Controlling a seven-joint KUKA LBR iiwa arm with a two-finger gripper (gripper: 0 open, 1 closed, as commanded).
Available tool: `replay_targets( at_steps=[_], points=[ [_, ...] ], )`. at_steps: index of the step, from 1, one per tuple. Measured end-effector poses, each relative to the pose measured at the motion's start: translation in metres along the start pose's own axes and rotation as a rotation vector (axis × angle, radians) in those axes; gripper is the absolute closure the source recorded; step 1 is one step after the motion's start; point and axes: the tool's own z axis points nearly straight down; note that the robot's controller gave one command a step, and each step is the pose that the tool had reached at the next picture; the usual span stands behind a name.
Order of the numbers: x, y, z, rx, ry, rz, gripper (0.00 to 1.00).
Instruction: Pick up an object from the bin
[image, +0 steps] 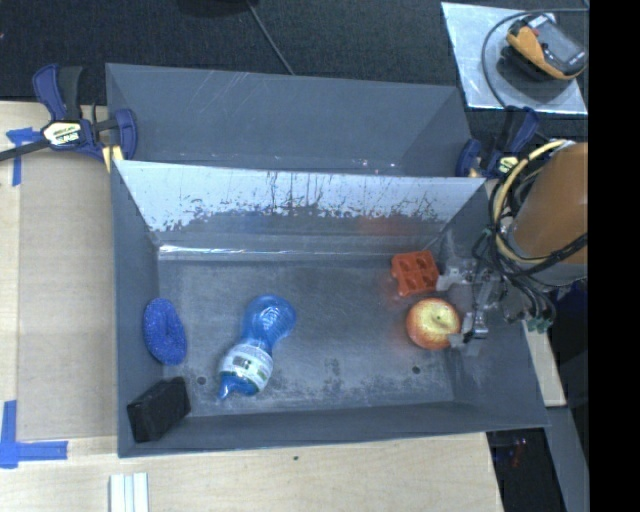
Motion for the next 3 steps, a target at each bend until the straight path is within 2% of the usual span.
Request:
replay_targets(
  at_steps=[1,2,3],
  points=[
    [-0.004,-0.004,-0.019,-0.001,-0.014,-0.173,0.00],
    [-0.004,0.004,0.001,-0.002,-0.007,0.178,0.00],
    [-0.012,-0.002,0.052,-0.004,-0.008,0.078,0.00]
  ],
)
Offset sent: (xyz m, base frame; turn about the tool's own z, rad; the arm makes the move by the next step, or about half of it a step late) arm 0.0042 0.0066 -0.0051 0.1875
